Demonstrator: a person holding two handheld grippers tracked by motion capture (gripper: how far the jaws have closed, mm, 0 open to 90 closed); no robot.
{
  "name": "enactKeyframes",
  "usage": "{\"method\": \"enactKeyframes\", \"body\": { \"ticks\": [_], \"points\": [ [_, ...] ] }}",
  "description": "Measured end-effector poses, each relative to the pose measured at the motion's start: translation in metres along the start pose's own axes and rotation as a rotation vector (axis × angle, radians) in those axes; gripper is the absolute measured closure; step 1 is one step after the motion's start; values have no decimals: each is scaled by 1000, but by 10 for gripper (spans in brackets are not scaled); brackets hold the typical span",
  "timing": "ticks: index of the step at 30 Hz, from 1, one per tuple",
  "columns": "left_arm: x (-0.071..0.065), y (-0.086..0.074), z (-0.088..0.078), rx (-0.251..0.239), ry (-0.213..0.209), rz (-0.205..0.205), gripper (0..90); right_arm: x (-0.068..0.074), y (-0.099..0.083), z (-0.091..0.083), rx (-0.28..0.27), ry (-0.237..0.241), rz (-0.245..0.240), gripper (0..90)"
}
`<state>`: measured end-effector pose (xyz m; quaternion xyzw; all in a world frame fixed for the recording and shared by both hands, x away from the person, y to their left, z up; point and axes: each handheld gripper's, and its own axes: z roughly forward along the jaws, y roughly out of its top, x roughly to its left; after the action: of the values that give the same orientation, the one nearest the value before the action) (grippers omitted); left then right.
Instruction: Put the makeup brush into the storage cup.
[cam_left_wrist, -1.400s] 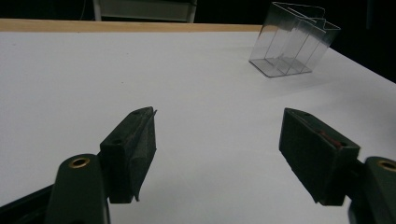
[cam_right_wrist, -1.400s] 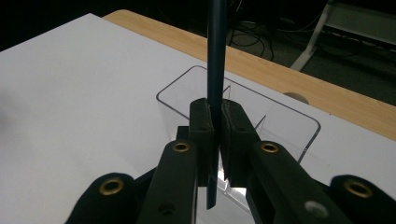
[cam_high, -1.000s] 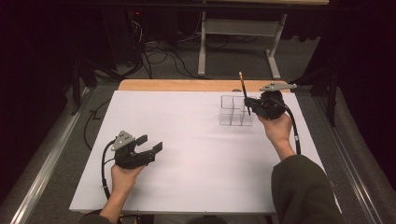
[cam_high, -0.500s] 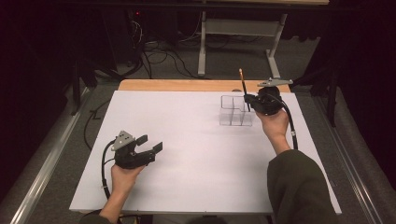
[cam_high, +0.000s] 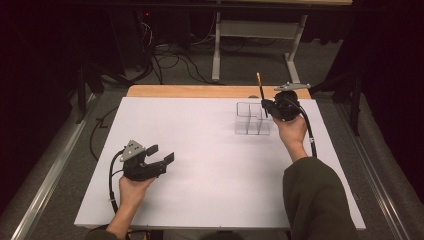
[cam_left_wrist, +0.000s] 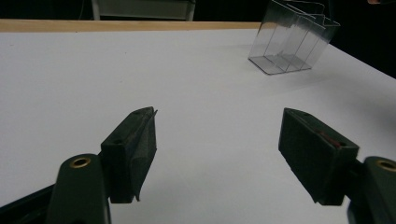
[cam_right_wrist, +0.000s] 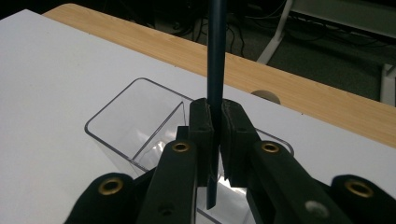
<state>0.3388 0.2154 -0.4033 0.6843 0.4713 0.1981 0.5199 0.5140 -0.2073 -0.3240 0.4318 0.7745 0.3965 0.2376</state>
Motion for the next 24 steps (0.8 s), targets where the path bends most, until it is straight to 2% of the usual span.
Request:
{"method": "enactKeyframes", "body": {
  "ticks": [14,19,24],
  "points": [
    [1,0,0,0,9,-4,281,-3,-2,6,14,-15,-3,855],
    [2,0,-1,0,9,-21,277,-5,-4,9,24,-20,4,855],
    [3,0,-1,-1,9,-22,277,-5,-5,11,30,-23,-5,853]
  ]
}}
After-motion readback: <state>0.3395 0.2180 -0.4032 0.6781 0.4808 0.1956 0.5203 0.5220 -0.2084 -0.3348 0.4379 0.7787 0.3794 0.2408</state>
